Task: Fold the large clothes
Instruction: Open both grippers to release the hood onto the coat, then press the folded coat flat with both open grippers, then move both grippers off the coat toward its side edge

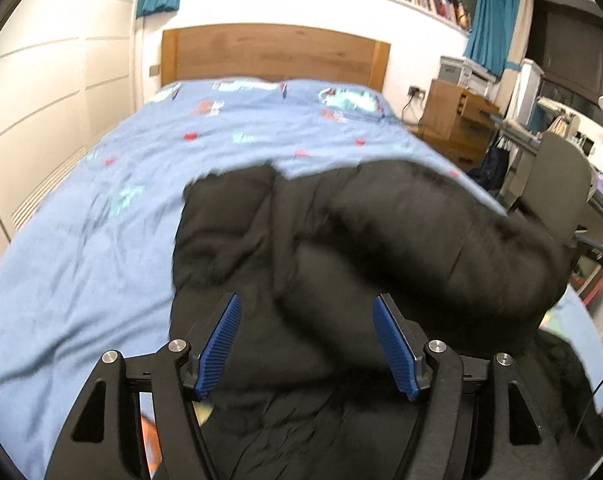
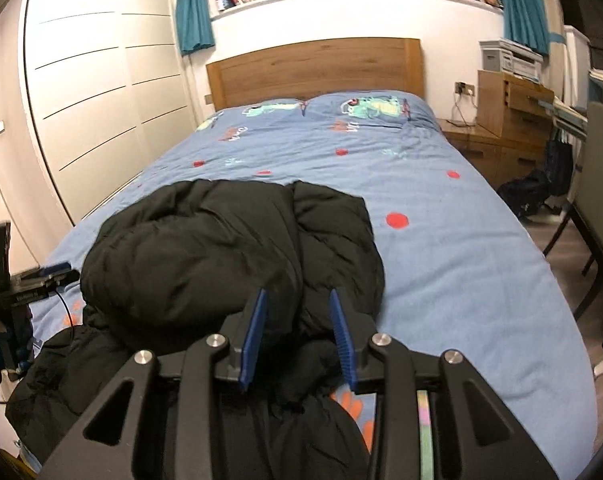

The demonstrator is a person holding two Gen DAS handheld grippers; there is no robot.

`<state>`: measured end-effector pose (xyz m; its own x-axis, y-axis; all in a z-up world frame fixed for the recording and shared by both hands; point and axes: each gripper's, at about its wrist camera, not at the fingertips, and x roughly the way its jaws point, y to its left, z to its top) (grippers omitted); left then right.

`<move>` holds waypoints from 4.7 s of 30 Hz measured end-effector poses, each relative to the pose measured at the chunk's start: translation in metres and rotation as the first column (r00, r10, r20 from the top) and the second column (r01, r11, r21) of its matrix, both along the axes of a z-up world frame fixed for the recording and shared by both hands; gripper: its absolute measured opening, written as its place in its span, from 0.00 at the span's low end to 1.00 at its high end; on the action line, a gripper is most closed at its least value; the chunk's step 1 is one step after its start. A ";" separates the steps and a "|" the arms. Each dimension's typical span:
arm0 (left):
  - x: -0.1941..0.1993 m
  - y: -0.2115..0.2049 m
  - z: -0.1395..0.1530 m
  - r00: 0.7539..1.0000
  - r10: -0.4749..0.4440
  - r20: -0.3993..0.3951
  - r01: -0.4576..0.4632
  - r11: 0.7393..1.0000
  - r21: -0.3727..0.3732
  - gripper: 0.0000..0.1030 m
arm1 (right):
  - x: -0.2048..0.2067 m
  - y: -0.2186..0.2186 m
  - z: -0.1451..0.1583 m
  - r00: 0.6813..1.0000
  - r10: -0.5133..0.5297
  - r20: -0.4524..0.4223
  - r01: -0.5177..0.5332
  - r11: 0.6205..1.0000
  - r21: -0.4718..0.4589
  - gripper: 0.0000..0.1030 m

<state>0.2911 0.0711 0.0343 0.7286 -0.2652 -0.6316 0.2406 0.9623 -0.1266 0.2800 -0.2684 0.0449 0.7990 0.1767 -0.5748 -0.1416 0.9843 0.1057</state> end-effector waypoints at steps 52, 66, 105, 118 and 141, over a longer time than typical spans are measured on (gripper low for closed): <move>0.028 -0.089 -0.096 0.987 -0.088 -0.134 0.099 0.992 0.077 0.71 | 0.039 0.086 -0.113 0.951 -0.052 -0.306 -0.042 0.954 -0.295 0.43; 0.005 -0.085 -0.064 0.988 -0.057 -0.141 0.076 0.988 0.135 0.71 | 0.003 0.088 -0.095 0.931 -0.082 -0.355 -0.033 0.952 -0.306 0.44; -0.013 -0.095 -0.059 0.989 0.000 -0.148 0.027 0.983 0.181 0.76 | 0.014 0.068 -0.109 0.931 -0.112 -0.348 0.014 0.962 -0.273 0.54; -0.052 -0.087 -0.050 0.985 -0.024 -0.170 0.060 0.976 0.208 0.78 | -0.028 0.073 -0.098 0.901 -0.168 -0.399 0.020 0.937 -0.349 0.55; -0.119 0.012 -0.051 0.968 0.107 -0.228 -0.054 0.972 0.227 0.80 | -0.175 -0.001 -0.097 0.792 -0.321 -0.519 0.081 0.898 -0.433 0.54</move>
